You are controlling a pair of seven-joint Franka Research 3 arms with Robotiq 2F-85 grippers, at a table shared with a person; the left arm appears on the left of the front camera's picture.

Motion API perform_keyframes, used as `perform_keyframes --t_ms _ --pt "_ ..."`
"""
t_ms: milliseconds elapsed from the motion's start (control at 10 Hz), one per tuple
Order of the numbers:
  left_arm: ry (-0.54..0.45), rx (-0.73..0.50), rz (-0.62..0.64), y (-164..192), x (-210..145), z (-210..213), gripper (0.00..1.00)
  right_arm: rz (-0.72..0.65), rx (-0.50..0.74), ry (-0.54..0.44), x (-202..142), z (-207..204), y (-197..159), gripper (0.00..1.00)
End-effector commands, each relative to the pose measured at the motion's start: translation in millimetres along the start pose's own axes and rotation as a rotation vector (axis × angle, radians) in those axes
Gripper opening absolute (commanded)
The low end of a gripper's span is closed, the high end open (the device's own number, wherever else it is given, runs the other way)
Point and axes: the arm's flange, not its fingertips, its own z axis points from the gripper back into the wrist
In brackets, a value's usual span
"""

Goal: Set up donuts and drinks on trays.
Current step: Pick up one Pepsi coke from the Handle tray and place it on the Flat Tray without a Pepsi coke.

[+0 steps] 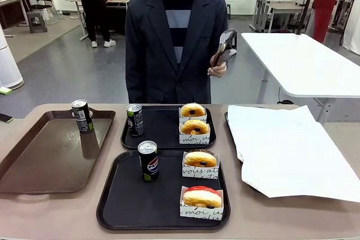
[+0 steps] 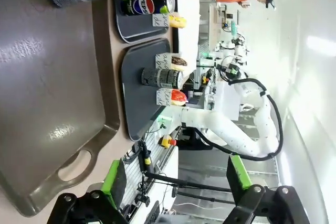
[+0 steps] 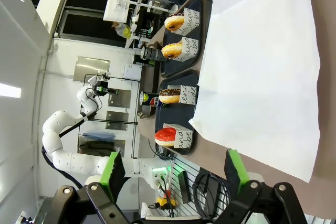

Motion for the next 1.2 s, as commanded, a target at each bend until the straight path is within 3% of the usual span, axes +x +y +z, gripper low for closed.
perform_keyframes --t_ms 0,200,300,1100 --pt "-0.059 0.040 -0.019 1.6 -2.2 6.6 1.00 0.018 0.020 -0.013 1.5 -0.9 -1.1 1.00" --pt "-0.107 0.066 0.000 3.8 -5.5 14.1 1.00 0.018 0.020 -0.013 1.5 -0.9 -1.1 1.00" --pt "-0.044 0.033 0.002 3.8 0.6 8.8 1.00 0.018 0.020 -0.013 1.5 -0.9 -1.1 1.00" --pt "-0.044 0.033 0.002 3.8 0.6 8.8 1.00 0.018 0.020 -0.013 1.5 -0.9 -1.1 1.00"
